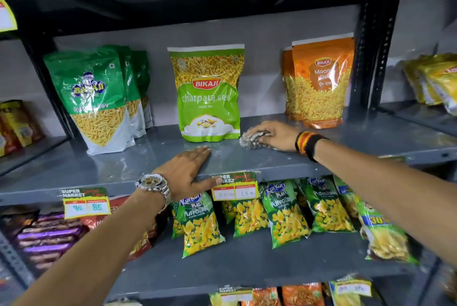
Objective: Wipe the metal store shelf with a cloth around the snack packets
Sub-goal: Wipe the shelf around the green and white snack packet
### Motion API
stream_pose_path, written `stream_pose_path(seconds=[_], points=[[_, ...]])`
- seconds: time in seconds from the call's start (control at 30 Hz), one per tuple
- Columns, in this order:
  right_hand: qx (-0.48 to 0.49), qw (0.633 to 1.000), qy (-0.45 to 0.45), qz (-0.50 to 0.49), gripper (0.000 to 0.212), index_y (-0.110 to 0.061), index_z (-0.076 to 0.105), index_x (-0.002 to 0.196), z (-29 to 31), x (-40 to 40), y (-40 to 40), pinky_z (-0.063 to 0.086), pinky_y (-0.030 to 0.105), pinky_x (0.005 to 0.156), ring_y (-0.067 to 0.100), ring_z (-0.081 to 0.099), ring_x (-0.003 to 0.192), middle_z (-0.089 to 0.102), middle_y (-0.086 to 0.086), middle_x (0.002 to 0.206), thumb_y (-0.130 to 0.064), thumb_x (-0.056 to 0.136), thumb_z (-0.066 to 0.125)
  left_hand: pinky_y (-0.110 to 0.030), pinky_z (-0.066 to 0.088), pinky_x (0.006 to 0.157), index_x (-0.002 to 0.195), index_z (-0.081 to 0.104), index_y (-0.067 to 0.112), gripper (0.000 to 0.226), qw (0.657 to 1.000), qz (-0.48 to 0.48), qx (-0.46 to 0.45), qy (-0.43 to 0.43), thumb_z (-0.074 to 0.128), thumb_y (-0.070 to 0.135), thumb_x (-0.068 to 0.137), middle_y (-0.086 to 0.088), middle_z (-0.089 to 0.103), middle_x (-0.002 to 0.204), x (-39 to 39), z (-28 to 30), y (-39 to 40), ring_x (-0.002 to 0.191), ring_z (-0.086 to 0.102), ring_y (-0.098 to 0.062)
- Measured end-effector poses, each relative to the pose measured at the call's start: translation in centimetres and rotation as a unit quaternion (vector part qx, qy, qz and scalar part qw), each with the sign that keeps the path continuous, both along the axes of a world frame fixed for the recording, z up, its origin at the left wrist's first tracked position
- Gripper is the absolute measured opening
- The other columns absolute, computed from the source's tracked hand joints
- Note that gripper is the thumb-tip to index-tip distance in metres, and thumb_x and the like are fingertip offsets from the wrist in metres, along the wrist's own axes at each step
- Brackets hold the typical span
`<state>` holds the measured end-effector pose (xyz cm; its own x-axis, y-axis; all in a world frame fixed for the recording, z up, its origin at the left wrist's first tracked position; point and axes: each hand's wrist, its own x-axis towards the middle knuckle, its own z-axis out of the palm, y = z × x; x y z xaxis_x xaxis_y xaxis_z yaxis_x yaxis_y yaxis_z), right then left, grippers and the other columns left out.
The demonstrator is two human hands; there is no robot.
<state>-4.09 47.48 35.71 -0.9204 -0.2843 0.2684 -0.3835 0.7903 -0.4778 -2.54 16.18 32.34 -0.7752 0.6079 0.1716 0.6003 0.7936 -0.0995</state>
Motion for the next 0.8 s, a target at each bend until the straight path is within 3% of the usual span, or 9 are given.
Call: stream_pose_path(seconds=[0.1,0.3,0.47,0.67,0.77,0.8], points=[[0.001,0.996,-0.016,0.085,0.038,-0.030,0.066,0.126,0.0,3.9,0.0,0.045,0.022,0.096,0.010,0.059,0.112,0.063,-0.008,0.121,-0.009,0.095,0.058,-0.035,0.020,0.126,0.164,0.022,0.012,0.112,1.000,-0.002,0.008,0.001,0.029,0.091,0.084,-0.007,0.022,0.172,0.3,0.3,0.2,0.156,0.027,-0.023],[-0.039,0.999,0.000,0.010,0.035,-0.010,0.066,0.125,2.0,0.7,-2.0,0.044,0.033,0.107,0.023,0.058,0.123,0.065,0.010,0.129,0.002,0.095,0.054,-0.033,0.020,0.126,0.164,0.024,0.013,0.108,1.000,0.002,0.012,0.002,0.032,0.085,0.084,-0.006,0.024,0.172,0.7,0.5,0.3,0.156,0.029,-0.023],[-0.032,0.998,0.003,-0.057,0.037,-0.012,0.069,0.122,0.8,-4.4,-2.8,0.043,0.028,0.101,0.026,0.057,0.124,0.064,0.011,0.130,0.005,0.094,0.051,-0.032,0.020,0.125,0.164,0.023,0.014,0.108,1.000,-0.010,0.014,0.017,0.032,0.087,0.085,-0.005,0.025,0.172,-0.1,-0.1,-0.2,0.155,0.030,-0.022],[-0.011,1.000,0.002,-0.010,0.037,-0.015,0.064,0.128,0.3,-1.3,-2.5,0.043,0.035,0.107,0.026,0.056,0.122,0.059,0.013,0.133,0.000,0.097,0.050,-0.033,0.020,0.126,0.164,0.023,0.012,0.111,1.000,-0.011,0.008,0.015,0.028,0.088,0.083,-0.008,0.025,0.171,0.0,0.1,0.0,0.155,0.030,-0.024],[-0.001,0.997,-0.001,0.071,0.042,-0.031,0.062,0.129,-0.5,4.7,-1.6,0.042,0.004,0.089,0.001,0.058,0.107,0.058,0.004,0.128,-0.006,0.096,0.053,-0.035,0.019,0.126,0.164,0.021,0.012,0.117,1.000,-0.004,0.001,0.005,0.021,0.092,0.079,-0.008,0.023,0.172,0.4,0.2,0.1,0.156,0.029,-0.024],[0.005,0.995,-0.010,0.098,0.043,-0.037,0.062,0.128,-0.5,6.7,-1.2,0.043,0.003,0.088,-0.005,0.058,0.105,0.059,-0.003,0.127,-0.010,0.096,0.054,-0.035,0.020,0.126,0.164,0.021,0.012,0.118,1.000,-0.002,-0.001,0.004,0.019,0.093,0.078,-0.008,0.023,0.172,0.5,0.3,0.1,0.156,0.029,-0.024]])
